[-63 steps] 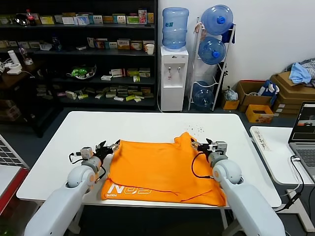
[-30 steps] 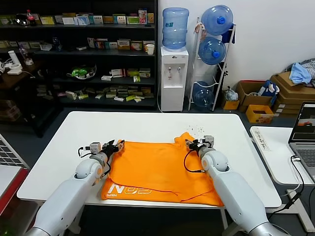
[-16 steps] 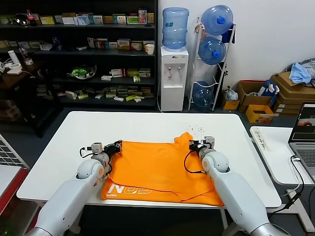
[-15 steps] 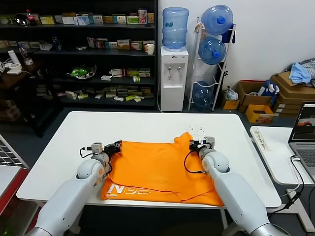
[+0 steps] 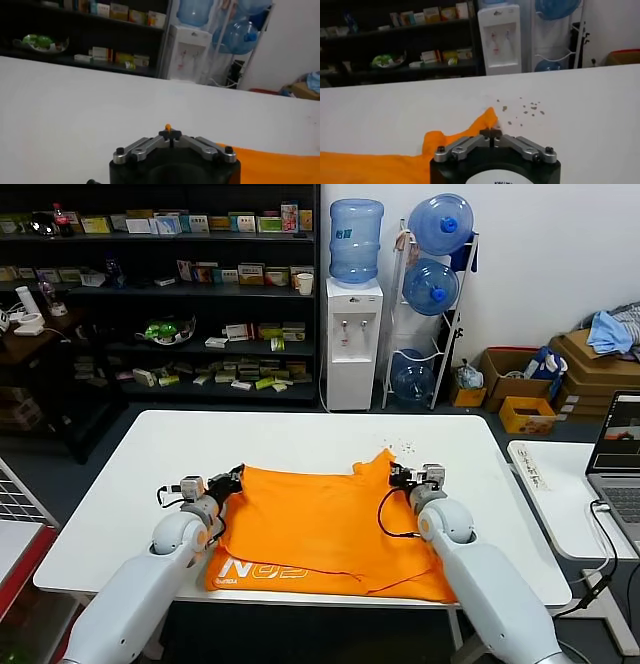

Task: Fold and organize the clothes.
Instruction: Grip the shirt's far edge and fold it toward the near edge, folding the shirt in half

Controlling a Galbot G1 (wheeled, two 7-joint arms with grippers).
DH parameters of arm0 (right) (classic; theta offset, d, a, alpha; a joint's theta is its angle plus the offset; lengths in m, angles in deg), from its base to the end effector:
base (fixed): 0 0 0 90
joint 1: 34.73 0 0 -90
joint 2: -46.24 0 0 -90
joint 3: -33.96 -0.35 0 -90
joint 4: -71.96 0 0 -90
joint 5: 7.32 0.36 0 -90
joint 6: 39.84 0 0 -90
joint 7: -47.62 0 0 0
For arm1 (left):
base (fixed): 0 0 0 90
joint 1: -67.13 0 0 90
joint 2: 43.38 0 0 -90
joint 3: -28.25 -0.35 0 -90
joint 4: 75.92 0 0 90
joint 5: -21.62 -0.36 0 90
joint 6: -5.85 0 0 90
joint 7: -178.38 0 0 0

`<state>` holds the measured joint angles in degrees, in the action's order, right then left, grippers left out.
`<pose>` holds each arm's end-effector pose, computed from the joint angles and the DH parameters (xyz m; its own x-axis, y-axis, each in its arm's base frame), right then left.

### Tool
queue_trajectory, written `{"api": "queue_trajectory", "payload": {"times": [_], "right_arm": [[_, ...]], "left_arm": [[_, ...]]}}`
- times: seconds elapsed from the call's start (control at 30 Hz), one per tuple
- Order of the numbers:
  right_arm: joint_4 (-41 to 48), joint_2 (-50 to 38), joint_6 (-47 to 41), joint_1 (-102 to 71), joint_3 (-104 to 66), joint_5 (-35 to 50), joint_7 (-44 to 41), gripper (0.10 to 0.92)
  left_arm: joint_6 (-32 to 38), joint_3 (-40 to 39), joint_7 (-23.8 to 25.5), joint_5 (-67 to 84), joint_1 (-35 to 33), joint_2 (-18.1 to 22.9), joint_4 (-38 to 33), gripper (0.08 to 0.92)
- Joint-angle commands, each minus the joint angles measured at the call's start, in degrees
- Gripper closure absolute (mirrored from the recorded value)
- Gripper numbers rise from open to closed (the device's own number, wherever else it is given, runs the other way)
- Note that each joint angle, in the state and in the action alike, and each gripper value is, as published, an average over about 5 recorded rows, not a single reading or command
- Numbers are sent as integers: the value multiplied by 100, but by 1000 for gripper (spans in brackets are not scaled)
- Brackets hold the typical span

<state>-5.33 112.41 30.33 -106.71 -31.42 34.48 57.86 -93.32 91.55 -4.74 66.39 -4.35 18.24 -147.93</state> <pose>0.4433 -0.0396 -0.3308 -0.8872 -0.1611 0.4323 -0.1041 0.9828 0.1525 0.4422 0.0839 -0.3569 -0.9190 0.1968 0.3417 0.1451 0.9745 -0.1710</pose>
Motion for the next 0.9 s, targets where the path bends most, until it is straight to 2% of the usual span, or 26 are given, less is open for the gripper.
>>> {"api": "queue_trajectory", "payload": {"times": [0.03,0.43,0.7,0.9], "right_arm": [[-1041,-347,113,-700,-87,129,117,900],[-2666,-977,-69,-2113,-585,229,389,900],[-3528,-1205,-217,-2999,-998,217,549,900],[-3816,-1270,-273,-3338,-1155,225,613,900]], "left_arm": [[130,429,-32,-157,-813,-187,-1231,907],[230,977,-22,-532,-2270,-431,-2413,907],[284,1052,-79,-709,-2644,-356,-2758,907],[307,1161,-200,-931,-2867,-314,-3000,907]]}}
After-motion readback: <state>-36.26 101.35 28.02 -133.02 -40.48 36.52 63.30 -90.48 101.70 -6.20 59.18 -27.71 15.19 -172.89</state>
